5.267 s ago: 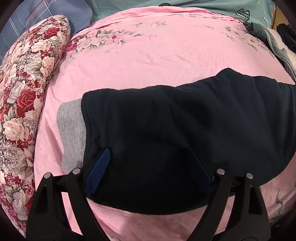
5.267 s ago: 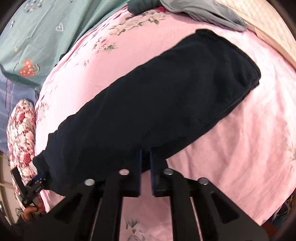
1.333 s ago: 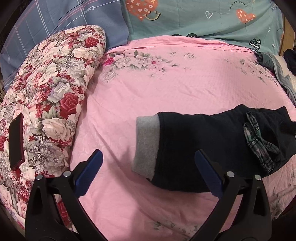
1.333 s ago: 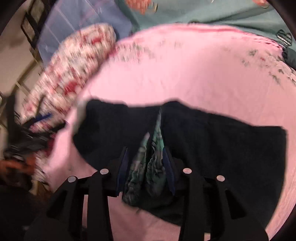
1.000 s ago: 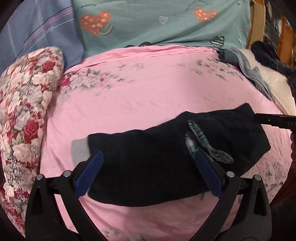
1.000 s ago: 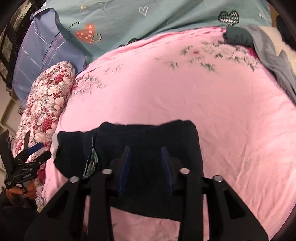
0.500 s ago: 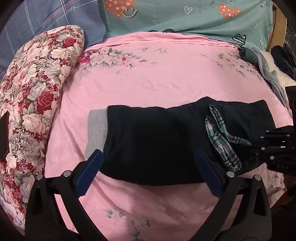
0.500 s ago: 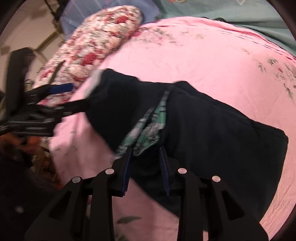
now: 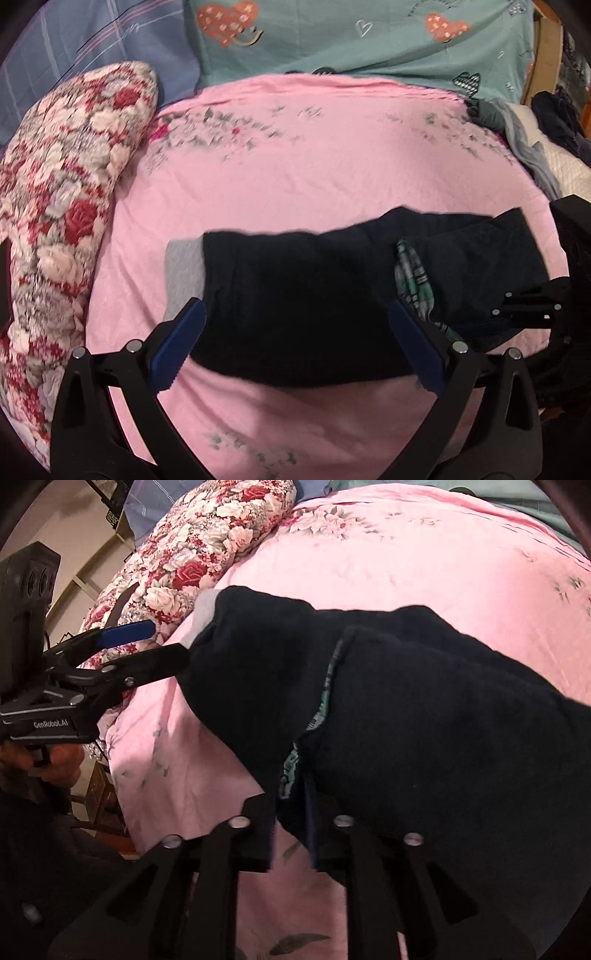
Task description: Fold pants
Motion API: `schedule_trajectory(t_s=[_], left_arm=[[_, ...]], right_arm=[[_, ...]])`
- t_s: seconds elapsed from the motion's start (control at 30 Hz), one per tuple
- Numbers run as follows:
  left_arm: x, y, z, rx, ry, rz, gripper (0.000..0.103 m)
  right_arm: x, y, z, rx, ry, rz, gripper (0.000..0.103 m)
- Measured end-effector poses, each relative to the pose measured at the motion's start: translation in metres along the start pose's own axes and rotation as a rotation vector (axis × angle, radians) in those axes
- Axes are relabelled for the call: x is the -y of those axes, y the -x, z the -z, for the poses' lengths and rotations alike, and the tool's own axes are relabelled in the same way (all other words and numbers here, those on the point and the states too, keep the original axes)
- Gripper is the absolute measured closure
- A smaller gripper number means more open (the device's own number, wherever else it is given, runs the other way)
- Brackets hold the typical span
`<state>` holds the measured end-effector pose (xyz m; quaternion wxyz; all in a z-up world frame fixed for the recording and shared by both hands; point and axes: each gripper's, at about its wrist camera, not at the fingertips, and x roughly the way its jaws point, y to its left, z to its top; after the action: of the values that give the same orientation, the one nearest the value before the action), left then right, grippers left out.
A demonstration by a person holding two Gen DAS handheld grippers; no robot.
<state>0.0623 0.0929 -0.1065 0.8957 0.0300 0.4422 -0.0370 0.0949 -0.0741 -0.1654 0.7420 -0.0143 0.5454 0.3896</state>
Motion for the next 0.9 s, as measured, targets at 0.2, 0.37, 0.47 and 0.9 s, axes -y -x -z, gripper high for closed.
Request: schedule_trajectory(t_s=[0.2,0.37,0.47,0.9], left_arm=[[0.058,0.008,-0.029,0.089,-0.107,0.136,0.002],[0.116,-0.007,-0.032,0.078,-0.171,0.305,0.019],[0.142,-0.033,-0.022,0.001,-0.212,0.349,0.041],[0.148,-0.078,0.014,-0.070,-0.204,0.172,0.052]], right_arm=[[0.009,0.076,0.019,0.126,-0.027,0.072,0.067],[0.074,0.129,0.042,0.277,-0.247,0.194,0.067],[0.106,0.128,0.039,0.311,-0.310,0.197,0.070],[0.152,0.134,0.056,0.232,-0.270,0.184,0.065]])
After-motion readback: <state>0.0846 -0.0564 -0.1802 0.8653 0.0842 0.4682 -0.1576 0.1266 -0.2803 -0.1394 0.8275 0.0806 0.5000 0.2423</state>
